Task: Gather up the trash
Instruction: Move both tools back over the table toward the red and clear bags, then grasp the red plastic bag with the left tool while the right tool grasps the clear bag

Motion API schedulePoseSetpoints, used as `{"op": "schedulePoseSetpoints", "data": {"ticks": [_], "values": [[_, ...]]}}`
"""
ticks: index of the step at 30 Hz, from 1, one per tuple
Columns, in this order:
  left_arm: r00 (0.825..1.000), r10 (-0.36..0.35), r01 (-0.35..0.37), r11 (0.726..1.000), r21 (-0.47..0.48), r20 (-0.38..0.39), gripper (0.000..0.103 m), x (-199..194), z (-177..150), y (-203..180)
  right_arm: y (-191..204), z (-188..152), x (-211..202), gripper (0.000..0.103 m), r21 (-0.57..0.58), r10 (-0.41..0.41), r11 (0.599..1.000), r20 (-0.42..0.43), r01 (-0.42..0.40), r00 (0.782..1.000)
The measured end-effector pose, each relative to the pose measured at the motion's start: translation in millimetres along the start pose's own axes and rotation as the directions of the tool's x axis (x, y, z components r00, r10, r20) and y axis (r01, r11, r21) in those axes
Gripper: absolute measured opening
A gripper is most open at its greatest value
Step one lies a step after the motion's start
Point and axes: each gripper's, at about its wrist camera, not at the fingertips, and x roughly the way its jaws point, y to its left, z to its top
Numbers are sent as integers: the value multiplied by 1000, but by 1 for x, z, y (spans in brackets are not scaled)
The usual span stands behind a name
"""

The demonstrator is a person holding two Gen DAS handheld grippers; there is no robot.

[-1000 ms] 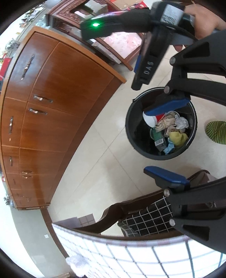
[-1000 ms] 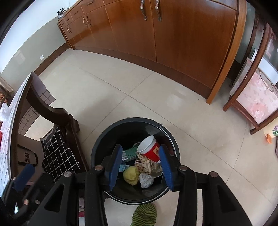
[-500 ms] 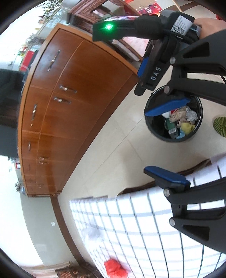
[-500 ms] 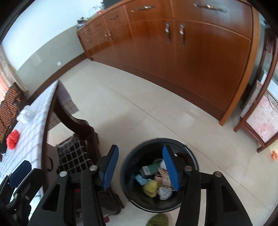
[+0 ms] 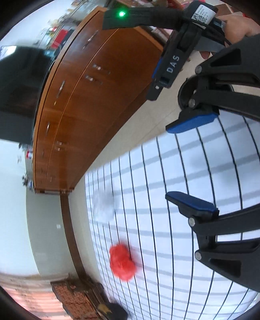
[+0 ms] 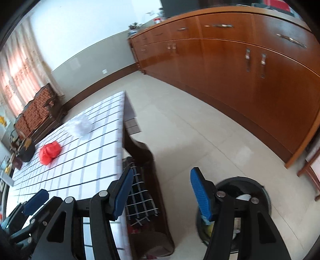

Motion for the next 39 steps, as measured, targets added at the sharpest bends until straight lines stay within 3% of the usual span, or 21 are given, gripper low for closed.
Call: {"op": "schedulePoseSetpoints", "data": {"ticks": [14,21,23,39], "values": [[991,134,-130,979,-156,16,62,-3,10,128,110,2,42,70,-128,79,988,-27,-82,997],[990,144,-139,972,-189,11,62,11,23,155,143,13,64,74,-159,100,982,-27,-103,995],[990,141,-138,972,-192,4,62,15,28,161,149,16,68,81,-166,97,981,-23,-99,995],[992,130,-128,969,-209,-5,62,52,65,192,200,56,110,83,-238,116,965,5,-112,993]]}}
